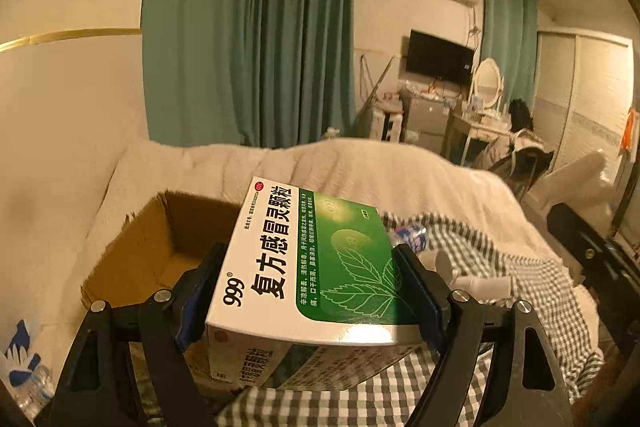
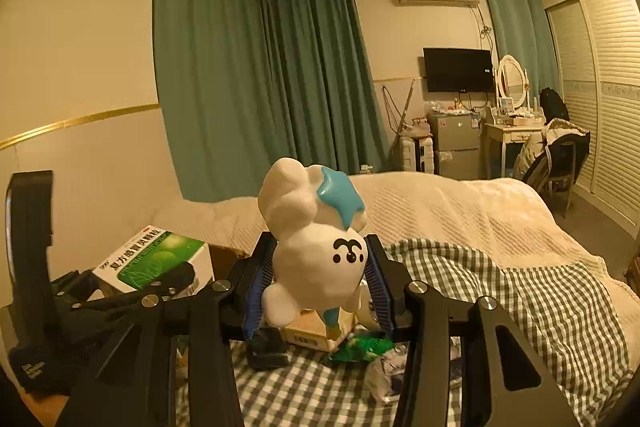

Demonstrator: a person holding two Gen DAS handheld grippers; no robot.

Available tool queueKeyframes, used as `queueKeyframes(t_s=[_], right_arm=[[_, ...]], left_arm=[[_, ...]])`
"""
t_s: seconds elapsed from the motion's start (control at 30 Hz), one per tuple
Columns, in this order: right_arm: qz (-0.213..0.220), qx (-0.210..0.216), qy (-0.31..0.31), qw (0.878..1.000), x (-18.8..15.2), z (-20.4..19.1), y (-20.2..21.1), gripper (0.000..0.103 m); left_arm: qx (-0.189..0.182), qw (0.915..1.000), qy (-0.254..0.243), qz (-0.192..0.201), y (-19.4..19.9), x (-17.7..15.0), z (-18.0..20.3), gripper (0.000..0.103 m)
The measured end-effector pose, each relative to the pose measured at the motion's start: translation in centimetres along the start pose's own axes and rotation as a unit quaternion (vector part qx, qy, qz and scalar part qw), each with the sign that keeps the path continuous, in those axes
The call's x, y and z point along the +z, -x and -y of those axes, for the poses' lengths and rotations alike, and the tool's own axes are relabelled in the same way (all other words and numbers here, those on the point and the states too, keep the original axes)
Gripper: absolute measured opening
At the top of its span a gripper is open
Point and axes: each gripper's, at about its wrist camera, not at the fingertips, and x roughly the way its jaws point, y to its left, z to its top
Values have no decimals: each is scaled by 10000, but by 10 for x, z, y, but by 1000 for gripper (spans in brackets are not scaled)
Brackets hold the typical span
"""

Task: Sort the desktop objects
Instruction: 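Lift both held items and carry them over the cardboard box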

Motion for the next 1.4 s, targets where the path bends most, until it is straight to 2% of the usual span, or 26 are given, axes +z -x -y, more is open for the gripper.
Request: queueKeyframes(t_s=[0.07, 0.33, 0.53, 0.83, 1.13, 1.4], right_arm=[[53, 28, 25, 10000, 6, -5, -2, 44], [223, 137, -179, 9995, 20, -23, -9, 44], [285, 157, -262, 9991, 26, -38, -19, 44], [288, 235, 22, 9993, 27, -81, -42, 44], [120, 483, 272, 9984, 16, -122, -72, 44], [-110, 713, 136, 9973, 7, -144, -109, 44]], left_arm=[[-58, 9999, 53, 106, 6, 4, -10, 84], [352, 9967, -193, 702, 32, 16, -39, 84], [589, 9928, -334, 990, 38, 21, -56, 84], [1005, 9877, -352, 1147, 28, 23, -95, 84], [987, 9878, -344, 1155, 22, 14, -132, 84], [1350, 9829, -548, 1130, 8, 6, -153, 84]])
